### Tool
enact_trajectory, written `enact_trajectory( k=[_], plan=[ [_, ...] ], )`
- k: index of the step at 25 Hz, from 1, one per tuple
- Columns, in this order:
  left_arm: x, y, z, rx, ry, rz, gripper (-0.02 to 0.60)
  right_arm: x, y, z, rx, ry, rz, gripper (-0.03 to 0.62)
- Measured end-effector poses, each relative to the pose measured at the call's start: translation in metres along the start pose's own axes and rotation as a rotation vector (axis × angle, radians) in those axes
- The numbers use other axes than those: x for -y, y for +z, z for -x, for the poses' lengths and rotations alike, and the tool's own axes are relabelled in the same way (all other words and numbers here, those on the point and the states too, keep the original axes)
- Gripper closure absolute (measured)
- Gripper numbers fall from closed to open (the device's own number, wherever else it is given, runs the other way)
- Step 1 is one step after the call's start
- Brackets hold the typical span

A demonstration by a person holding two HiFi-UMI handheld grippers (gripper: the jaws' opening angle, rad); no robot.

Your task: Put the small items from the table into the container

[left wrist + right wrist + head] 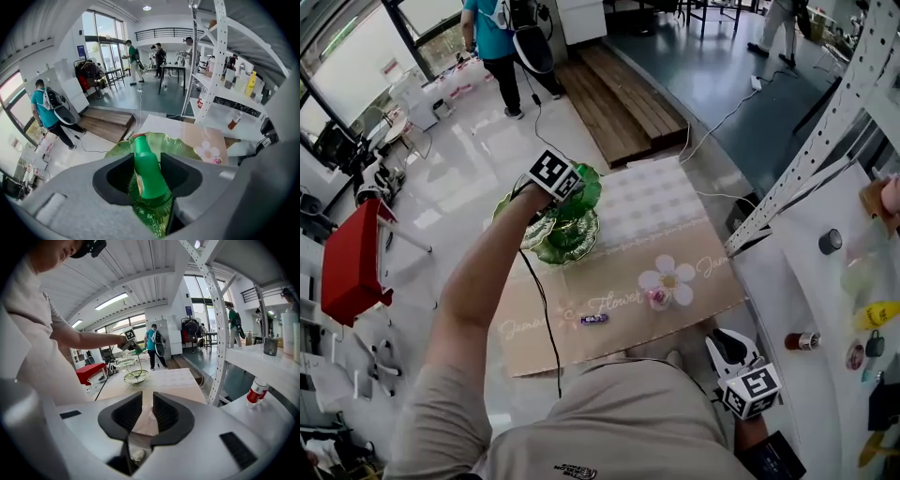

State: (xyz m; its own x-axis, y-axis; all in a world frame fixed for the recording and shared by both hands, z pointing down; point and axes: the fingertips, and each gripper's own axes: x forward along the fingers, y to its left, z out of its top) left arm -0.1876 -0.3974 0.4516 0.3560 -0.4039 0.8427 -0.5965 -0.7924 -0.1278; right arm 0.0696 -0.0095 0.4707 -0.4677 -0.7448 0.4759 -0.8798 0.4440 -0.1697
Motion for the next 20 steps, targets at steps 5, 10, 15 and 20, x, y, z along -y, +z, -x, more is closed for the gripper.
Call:
enact_trajectory(
  k=[5,10,15,20],
  plan=[
    [-0.001,-0.003,-0.004,0.0,0.007,-0.005,0.403,0.001,-0.004,0.004,-0.002,-0.016,-0.01,0.515],
    [0.0,-0.003,-0.002,0.014,0.01,0.001,0.402,0.004,-0.007,0.005,0.001,-0.014,-0.023,0.514],
    [-0.001,0.001,0.006,0.039,0.027,0.015,0.399,0.008,-0.001,0.006,0.001,0.008,-0.011,0.515],
    [0.0,0.003,0.021,0.085,0.06,0.034,0.388,0.014,0.002,0.004,0.004,0.045,0.001,0.514]
  ],
)
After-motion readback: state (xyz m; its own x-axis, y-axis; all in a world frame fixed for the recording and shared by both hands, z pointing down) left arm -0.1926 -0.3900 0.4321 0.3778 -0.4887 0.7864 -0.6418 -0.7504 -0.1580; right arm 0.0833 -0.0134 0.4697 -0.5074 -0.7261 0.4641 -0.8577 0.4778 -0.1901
